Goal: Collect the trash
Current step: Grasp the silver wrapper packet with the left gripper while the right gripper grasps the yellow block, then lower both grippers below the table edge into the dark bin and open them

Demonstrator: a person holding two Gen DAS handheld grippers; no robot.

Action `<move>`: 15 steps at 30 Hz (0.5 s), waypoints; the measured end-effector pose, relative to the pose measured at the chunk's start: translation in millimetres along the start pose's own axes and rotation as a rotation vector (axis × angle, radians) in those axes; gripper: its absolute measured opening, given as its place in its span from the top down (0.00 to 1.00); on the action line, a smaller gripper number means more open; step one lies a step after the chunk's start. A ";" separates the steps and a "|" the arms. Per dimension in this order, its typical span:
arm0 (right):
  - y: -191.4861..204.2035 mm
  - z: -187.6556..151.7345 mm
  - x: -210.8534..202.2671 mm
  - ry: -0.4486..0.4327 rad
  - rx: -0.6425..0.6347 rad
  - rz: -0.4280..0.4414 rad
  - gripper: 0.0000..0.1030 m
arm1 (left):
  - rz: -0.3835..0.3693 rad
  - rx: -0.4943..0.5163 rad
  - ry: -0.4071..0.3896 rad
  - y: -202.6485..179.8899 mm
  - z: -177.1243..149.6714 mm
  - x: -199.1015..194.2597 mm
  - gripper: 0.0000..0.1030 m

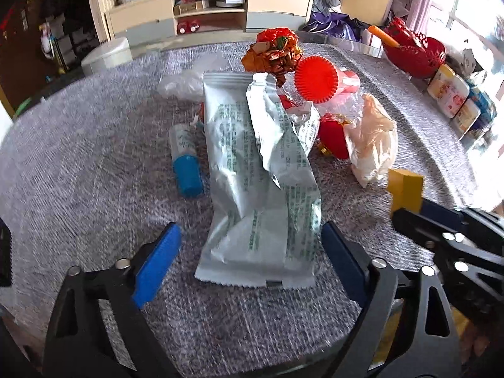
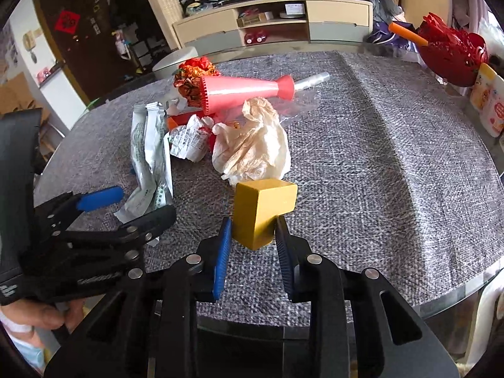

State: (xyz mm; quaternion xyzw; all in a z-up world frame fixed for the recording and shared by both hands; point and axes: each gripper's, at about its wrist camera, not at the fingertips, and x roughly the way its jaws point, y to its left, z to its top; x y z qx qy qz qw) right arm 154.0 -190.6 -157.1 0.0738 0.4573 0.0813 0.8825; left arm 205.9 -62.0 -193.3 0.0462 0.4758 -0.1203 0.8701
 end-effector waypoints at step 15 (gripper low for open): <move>3.9 -11.1 -12.9 -0.022 -0.029 0.008 0.80 | -0.008 -0.027 -0.013 12.0 -24.6 -35.5 0.75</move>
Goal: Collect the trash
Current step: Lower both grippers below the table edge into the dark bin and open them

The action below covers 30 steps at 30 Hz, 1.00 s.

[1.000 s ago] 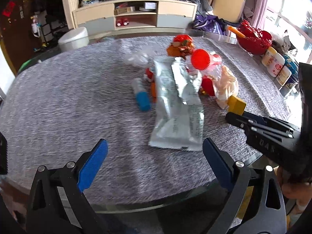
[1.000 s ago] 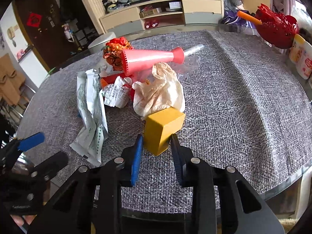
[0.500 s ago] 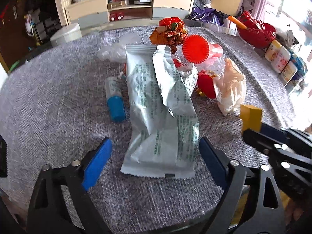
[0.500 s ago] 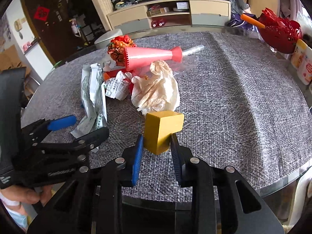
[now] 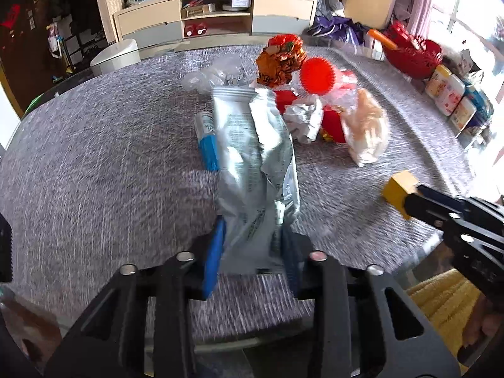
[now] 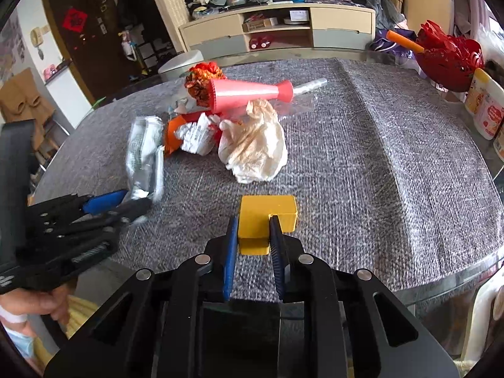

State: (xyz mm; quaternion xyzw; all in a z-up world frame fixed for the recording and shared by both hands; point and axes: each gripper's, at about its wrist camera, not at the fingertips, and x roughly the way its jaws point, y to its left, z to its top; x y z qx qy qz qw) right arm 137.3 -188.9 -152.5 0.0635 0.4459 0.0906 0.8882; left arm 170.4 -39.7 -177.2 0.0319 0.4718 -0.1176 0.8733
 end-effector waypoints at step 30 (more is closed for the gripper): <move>20.9 -124.3 -5.5 0.223 -0.008 0.088 0.80 | -0.127 -0.051 0.204 -22.0 -163.0 -28.5 0.79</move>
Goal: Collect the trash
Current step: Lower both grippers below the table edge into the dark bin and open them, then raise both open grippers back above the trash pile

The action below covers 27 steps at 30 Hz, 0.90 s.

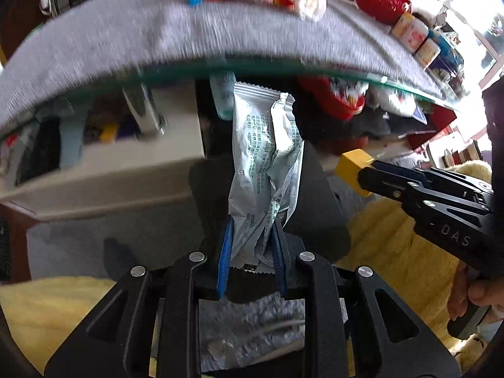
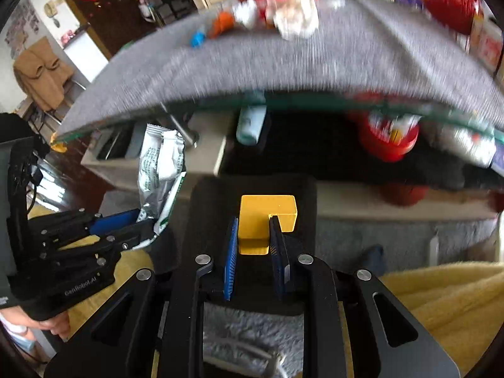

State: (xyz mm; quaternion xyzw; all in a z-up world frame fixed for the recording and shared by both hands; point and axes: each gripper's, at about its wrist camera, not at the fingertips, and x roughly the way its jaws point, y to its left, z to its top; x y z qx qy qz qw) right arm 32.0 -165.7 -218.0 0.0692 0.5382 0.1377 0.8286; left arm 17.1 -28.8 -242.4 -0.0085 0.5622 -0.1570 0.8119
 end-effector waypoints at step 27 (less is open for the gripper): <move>-25.2 0.8 31.7 0.059 0.102 -0.037 0.38 | 0.007 -0.019 0.104 3.8 -8.7 48.1 0.33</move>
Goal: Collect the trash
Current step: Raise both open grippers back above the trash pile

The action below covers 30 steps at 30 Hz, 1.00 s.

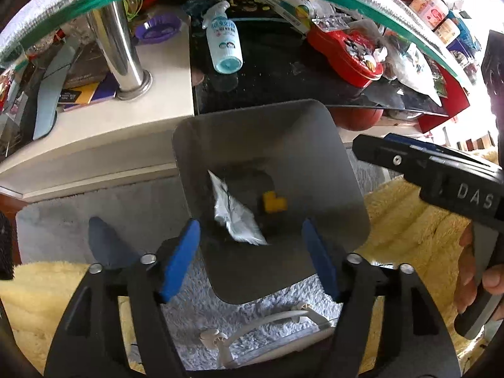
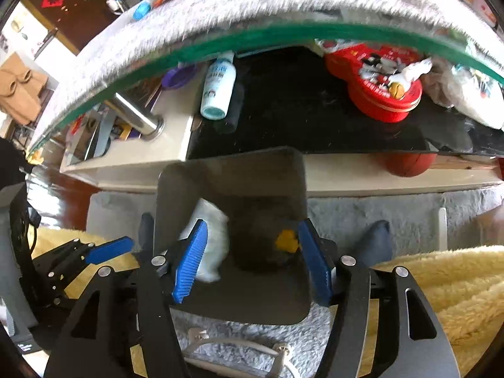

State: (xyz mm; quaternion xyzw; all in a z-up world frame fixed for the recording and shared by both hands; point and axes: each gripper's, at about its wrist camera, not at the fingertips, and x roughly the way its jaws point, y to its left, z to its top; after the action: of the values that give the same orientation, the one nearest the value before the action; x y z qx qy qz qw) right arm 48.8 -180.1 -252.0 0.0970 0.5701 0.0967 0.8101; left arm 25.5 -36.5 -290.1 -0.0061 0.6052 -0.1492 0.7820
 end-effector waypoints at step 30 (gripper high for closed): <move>-2.2 140.6 -87.2 -0.345 -0.031 -0.006 0.27 | 0.073 -0.005 -0.325 41.1 135.7 -114.3 0.16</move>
State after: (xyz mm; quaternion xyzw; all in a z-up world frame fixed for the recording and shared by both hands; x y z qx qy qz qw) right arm 152.6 -212.1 -127.1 0.0979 0.4214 0.0848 0.8976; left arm 137.9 7.0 -153.6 -0.0100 0.4710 -0.1161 0.8744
